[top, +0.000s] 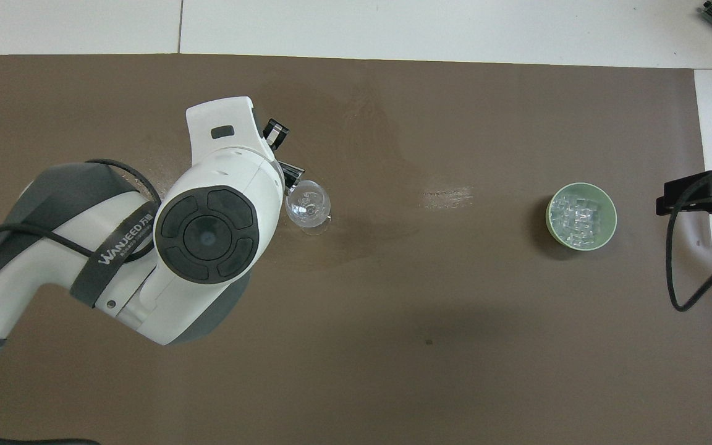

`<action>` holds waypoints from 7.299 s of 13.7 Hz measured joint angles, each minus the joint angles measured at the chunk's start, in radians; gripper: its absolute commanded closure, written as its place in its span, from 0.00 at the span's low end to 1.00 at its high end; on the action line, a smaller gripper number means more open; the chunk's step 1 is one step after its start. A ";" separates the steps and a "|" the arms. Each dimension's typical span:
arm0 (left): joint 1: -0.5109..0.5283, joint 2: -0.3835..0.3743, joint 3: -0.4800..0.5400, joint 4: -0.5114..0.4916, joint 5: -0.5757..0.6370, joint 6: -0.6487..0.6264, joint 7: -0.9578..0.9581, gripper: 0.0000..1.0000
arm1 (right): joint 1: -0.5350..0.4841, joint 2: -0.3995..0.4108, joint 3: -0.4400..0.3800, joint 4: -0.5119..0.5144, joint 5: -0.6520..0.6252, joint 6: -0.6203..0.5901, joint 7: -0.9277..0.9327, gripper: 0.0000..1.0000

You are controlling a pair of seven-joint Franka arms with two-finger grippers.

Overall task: Pour wine and add ice with both arms
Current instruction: 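Tilt the silver cup with the left gripper to pour into the glass, then rotate back and withdraw the left gripper with the silver cup, then reach the right gripper to the green ice cup while the left gripper holds, then lift the green cup with the right gripper while the left gripper releases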

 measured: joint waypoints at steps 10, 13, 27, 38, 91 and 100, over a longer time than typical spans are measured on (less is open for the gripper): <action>-0.001 0.001 0.011 -0.024 -0.023 0.037 -0.014 1.00 | 0.000 0.000 0.000 0.000 0.000 0.000 0.000 0.00; 0.036 0.001 0.015 -0.054 -0.248 0.041 -0.009 1.00 | 0.000 0.000 0.000 0.000 0.000 0.000 0.000 0.00; 0.355 -0.044 0.022 -0.212 -0.989 0.020 0.656 1.00 | 0.000 0.000 -0.002 0.000 0.000 0.000 0.000 0.00; 0.795 0.103 0.028 -0.235 -1.072 -0.379 1.210 1.00 | -0.014 -0.016 -0.006 -0.100 0.000 0.125 -0.075 0.00; 0.966 0.296 0.032 0.056 -0.808 -0.592 1.254 0.00 | -0.049 0.110 -0.009 -0.429 -0.007 0.737 -0.228 1.00; 0.707 0.125 0.015 0.159 -0.439 -0.546 1.551 0.00 | -0.036 0.057 0.237 -0.243 -0.007 0.611 0.282 1.00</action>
